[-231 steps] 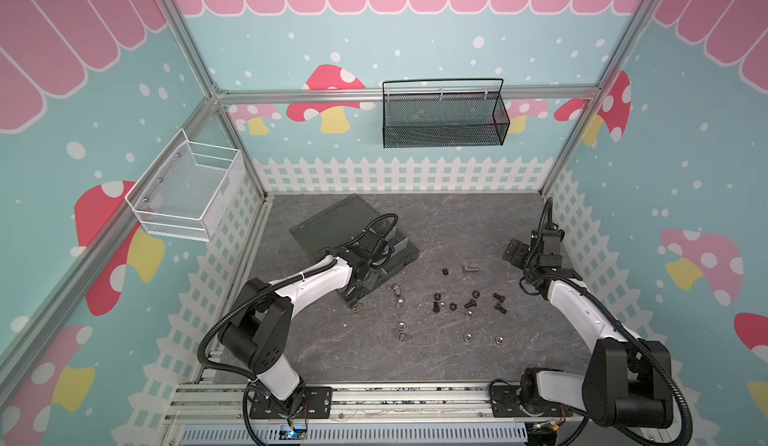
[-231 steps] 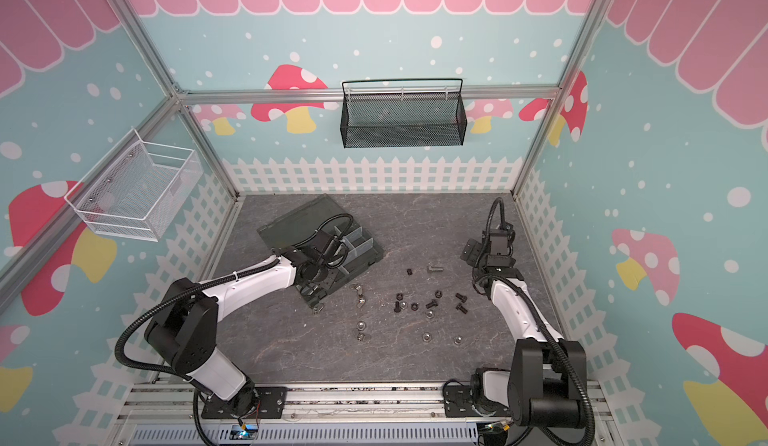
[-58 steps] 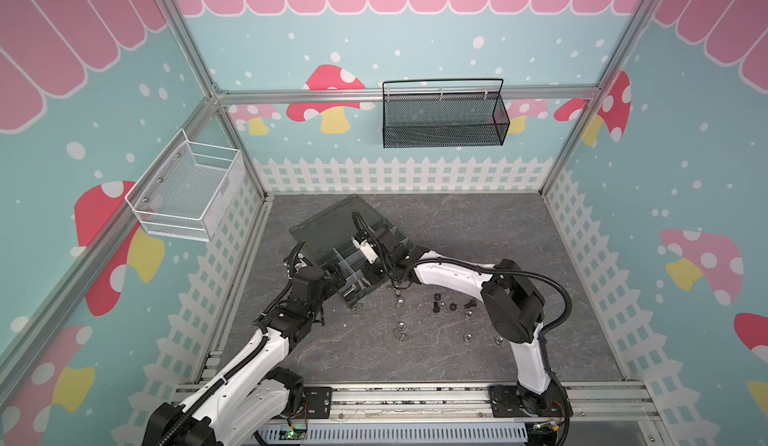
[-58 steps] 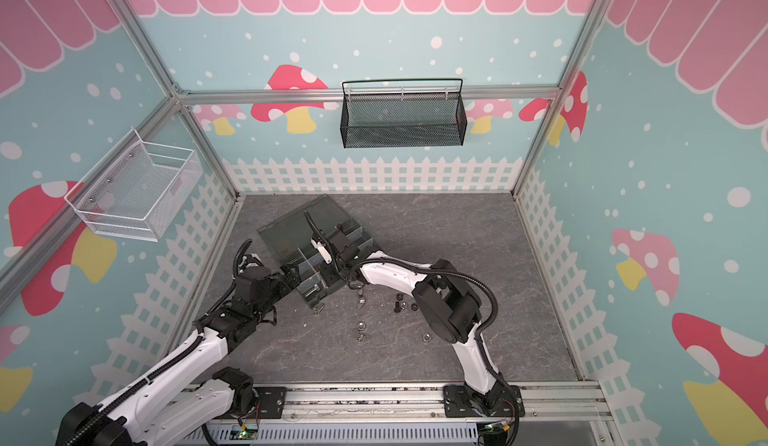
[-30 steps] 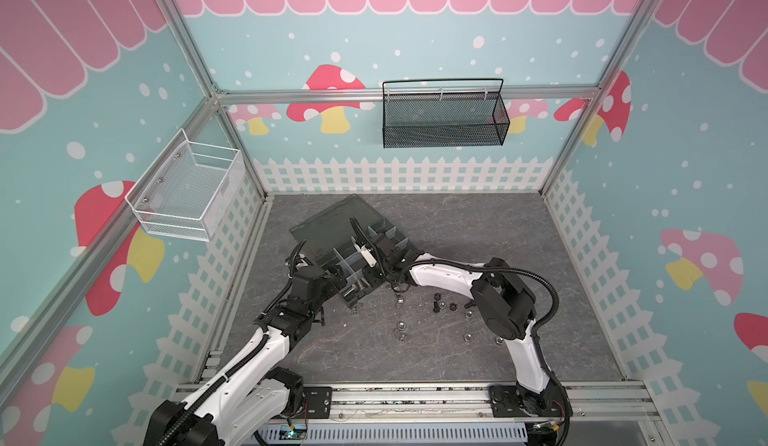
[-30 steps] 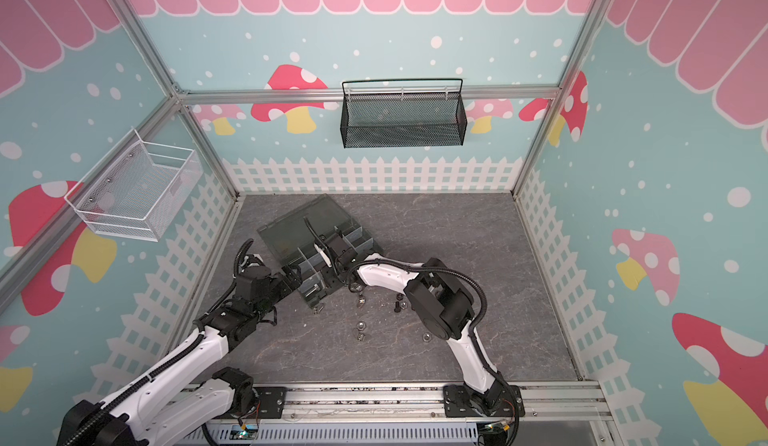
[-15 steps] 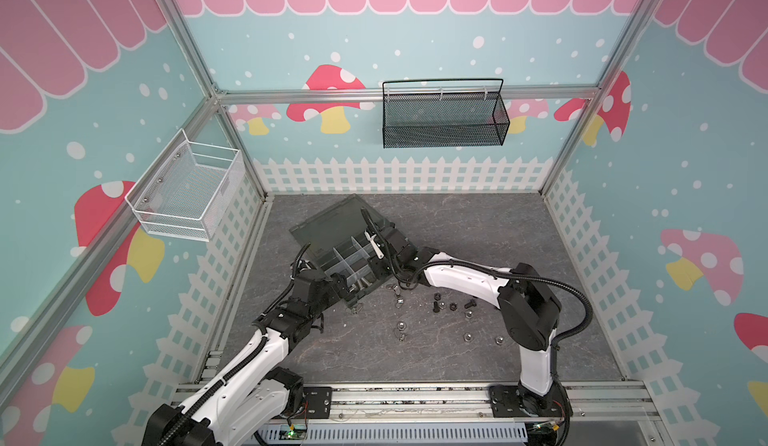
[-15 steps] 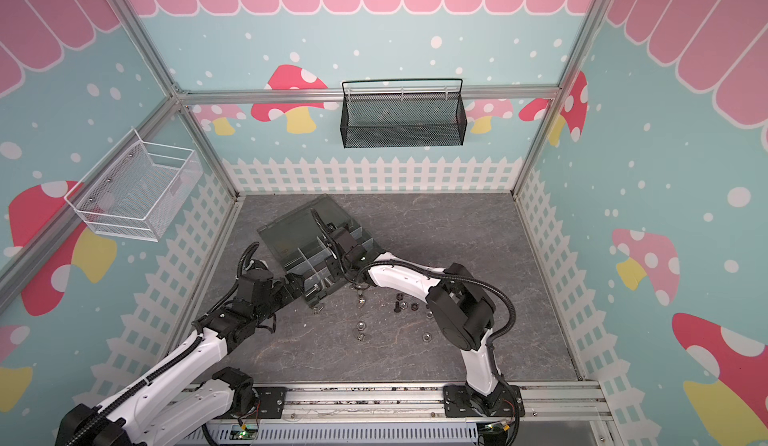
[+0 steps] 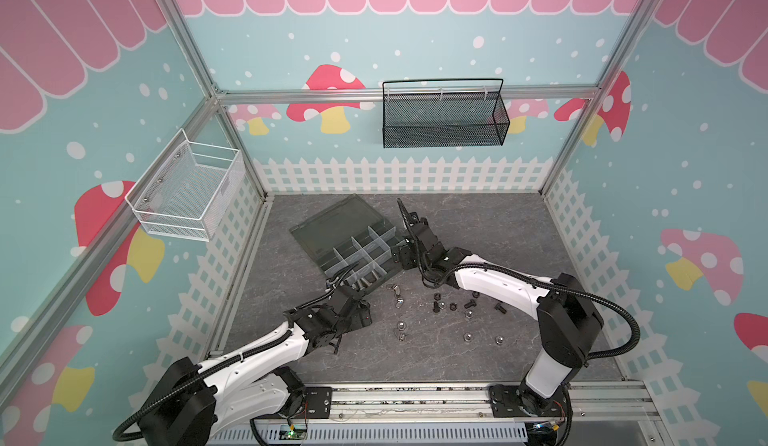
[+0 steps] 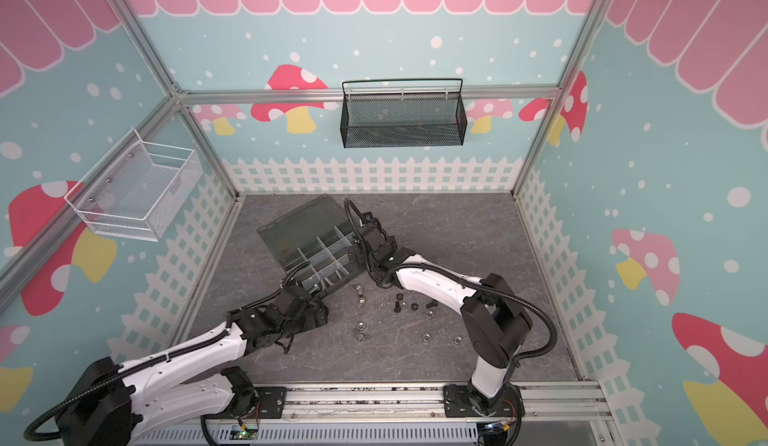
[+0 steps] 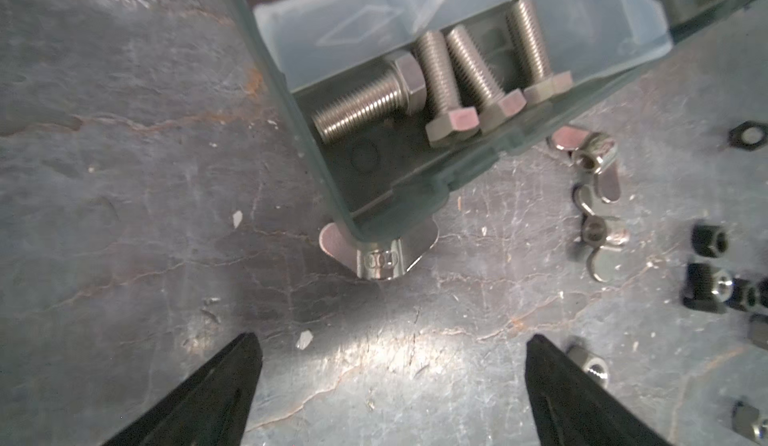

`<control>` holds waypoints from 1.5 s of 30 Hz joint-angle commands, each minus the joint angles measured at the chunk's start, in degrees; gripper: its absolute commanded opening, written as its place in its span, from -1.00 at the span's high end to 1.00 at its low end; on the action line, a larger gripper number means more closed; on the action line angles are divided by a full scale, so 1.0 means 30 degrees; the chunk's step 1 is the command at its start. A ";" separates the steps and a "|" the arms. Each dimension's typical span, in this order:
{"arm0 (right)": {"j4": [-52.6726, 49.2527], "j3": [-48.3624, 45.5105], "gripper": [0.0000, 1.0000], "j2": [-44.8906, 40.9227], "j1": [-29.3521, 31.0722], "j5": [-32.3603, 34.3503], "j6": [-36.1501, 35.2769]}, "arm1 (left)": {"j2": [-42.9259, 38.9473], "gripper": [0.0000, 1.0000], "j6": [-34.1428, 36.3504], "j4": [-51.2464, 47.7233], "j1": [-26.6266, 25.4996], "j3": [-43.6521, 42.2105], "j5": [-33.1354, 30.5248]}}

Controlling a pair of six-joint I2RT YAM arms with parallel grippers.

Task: Sort the screws and nuts into containers
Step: 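Push the organizer edge with the left gripper while the right gripper withdraws, then move the open left gripper down over a silver wing nut beside the organizer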

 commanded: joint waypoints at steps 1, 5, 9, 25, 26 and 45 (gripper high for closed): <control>-0.0125 -0.0332 -0.96 -0.0583 -0.0008 0.0898 0.0881 | 0.0839 -0.93 -0.0067 -0.0287 -0.0208 0.1047 -0.1268; -0.0300 -0.0361 -0.96 -0.0601 -0.0004 0.1217 0.0941 | 0.1654 -0.81 0.0980 0.0265 -0.0212 0.1383 -0.1765; -0.0312 -0.0332 -0.96 -0.0638 -0.0027 0.1519 0.0833 | 0.2458 -0.73 0.1681 0.0801 -0.0208 0.1634 -0.2133; -0.0305 -0.0317 -0.96 -0.0564 -0.0017 0.1998 0.0553 | 0.5306 -0.56 0.2660 0.2006 -0.0200 0.2237 -0.3106; -0.0324 -0.0304 -0.96 -0.0555 -0.0029 0.1972 0.0531 | 0.5431 -0.53 0.2722 0.2061 -0.0204 0.2288 -0.3136; -0.0350 -0.0537 -0.96 -0.0438 -0.0049 0.2069 0.0765 | 0.6167 -0.21 0.2582 0.2660 -0.0679 0.1832 -0.0197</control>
